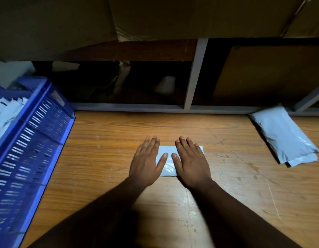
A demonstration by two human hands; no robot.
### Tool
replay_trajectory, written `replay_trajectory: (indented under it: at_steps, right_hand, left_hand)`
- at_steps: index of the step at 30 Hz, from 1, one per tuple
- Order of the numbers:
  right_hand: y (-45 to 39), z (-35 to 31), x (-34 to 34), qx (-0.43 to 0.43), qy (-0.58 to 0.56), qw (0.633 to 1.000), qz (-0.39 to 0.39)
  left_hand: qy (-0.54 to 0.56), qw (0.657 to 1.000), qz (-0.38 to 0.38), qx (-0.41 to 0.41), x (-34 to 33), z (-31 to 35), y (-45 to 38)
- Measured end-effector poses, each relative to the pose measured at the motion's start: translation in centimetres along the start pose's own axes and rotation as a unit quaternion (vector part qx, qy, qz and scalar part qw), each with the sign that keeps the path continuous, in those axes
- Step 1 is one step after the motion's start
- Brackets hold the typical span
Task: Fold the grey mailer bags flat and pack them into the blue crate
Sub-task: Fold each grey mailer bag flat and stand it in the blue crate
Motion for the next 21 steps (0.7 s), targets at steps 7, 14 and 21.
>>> replay_trajectory:
  at_steps: [7, 14, 21]
  right_hand:
    - [-0.6, 1.2, 0.8, 0.011, 0.035, 0.999, -0.01]
    - [-1.0, 1.4, 0.0, 0.002, 0.042, 0.999, -0.001]
    - [-1.2, 1.7, 0.0, 0.007, 0.028, 0.999, -0.024]
  left_hand:
    - [-0.007, 0.999, -0.038, -0.023, 0.7, -0.1, -1.2]
    - [0.0, 1.0, 0.014, -0.023, -0.5, 0.1, -1.4]
    - [0.015, 1.0, -0.008, -0.015, -0.4, 0.0, -1.5]
Point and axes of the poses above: each hand's wrist, its own y-axis away from the middle knuckle, its own x-axis out of the back of the hand, z = x × y, the point moved 6 cm from there along -y, towards the middle knuckle
